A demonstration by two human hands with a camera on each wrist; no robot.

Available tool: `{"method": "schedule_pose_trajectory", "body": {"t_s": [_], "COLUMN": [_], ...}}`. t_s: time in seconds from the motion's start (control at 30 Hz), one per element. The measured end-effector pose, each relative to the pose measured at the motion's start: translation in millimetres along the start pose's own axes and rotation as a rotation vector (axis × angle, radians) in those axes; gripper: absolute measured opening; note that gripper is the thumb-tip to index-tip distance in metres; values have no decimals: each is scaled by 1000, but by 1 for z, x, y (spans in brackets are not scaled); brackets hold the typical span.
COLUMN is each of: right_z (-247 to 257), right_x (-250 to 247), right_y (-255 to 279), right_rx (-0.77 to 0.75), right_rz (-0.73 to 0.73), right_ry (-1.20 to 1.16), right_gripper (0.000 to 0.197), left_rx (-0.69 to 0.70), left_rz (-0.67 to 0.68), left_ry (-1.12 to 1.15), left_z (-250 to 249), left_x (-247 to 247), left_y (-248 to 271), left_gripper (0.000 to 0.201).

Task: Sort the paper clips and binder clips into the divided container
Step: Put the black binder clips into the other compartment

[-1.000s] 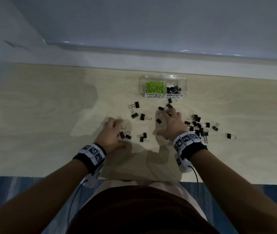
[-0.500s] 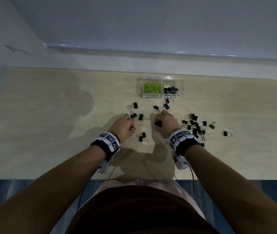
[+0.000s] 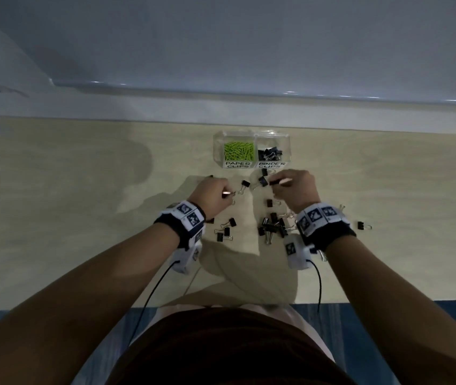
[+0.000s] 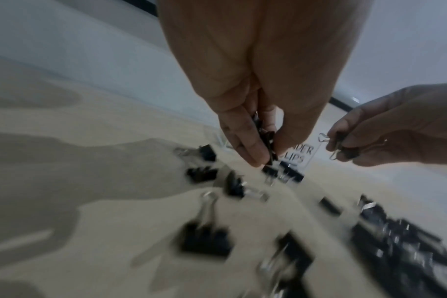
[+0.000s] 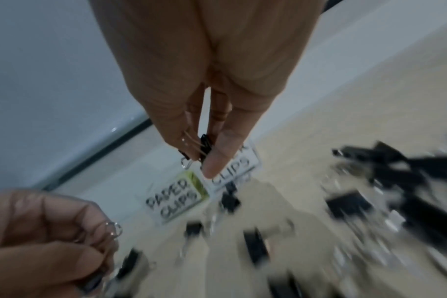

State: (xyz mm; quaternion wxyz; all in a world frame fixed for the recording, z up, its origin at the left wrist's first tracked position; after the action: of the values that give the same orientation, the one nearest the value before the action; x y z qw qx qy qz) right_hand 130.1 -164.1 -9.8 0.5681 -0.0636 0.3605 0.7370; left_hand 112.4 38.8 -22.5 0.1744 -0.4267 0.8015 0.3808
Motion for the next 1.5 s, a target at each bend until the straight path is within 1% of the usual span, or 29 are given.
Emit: {"method": "schedule_pose_trajectory", "body": {"t_s": [0.1, 0.2, 0.27, 0.37, 0.4, 0.47, 0.5, 0.57, 0.63, 0.7, 0.73, 0.8, 0.83, 0.87, 0.9, 1.0, 1.17, 1.27, 1.4, 1.5], "right_z": [26, 45, 52, 44, 41, 34, 28, 14, 0, -9, -11, -12, -12, -13, -14, -16, -18, -20, -17, -15], "right_x": [-30, -44, -45, -43, -44, -43, -38, -20, 0, 16, 22, 31, 34, 36, 38, 39, 38, 37, 39, 38], "right_y": [-20, -46, -60, -67, -64, -49, -40, -26, -19, -19, -21, -26, -28, -30, -30, -28, -23, -25, -27, -25], "right_rx": [-79, -148, -167, -145, -181, -300, -347, -379, -385, -382, -375, -339, -314, -294, -292, -297, -297, -244, -214, -200], "right_rz": [-85, -144, -137, -100, -120, -186, -189, -102, 16, 118, 156, 191, 190, 184, 174, 147, 185, 216, 281, 299], "right_ry": [9, 137, 234, 307, 322, 347, 354, 395, 485, 573, 603, 638, 656, 672, 681, 698, 707, 661, 657, 652], "right_gripper": [18, 20, 22, 29, 28, 23, 21, 22, 26, 35, 39, 44, 44, 43, 41, 37, 25, 23, 23, 22], "left_rx": [58, 104, 110, 116, 123, 158, 182, 197, 160, 108, 90, 29, 1, -17, -29, -48, -38, -28, -53, -66], "left_rz": [-66, -163, -194, -188, -182, -180, -193, -212, -188, -156, -135, -40, 9, 35, 44, 29, -16, -18, 3, 1], "left_ry": [62, 56, 40, -12, -12, 22, 28, -15, -142, -243, -261, -289, -313, -341, -365, -370, -224, -203, -184, -137], "left_z": [-34, -68, -83, -89, -87, -78, -71, -52, -24, 6, 20, 38, 43, 44, 44, 40, 40, 40, 41, 43], "left_x": [-17, -38, -47, -51, -51, -50, -50, -47, -38, -28, -22, -10, -5, 0, 2, 6, 9, 10, 11, 9], "left_y": [-27, -61, -80, -98, -98, -88, -78, -55, -35, -20, -15, -11, -11, -11, -11, -10, -5, -4, -5, -5], "left_gripper": [12, 13, 16, 23, 24, 21, 19, 14, 14, 17, 21, 43, 56, 64, 68, 63, 40, 38, 35, 32]}}
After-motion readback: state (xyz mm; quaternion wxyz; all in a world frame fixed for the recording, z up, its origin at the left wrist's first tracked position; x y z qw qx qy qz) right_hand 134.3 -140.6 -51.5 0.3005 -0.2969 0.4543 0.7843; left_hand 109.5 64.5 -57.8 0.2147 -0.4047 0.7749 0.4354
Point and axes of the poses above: each hand's wrist, its own y-axis away from the middle knuckle, its own x-axis out of the palm, z = x × y, the point moved 5 cm from there along -y, towards the middle knuckle, and after that the axes turned 11 degrees about z, right-handed, at the moved point
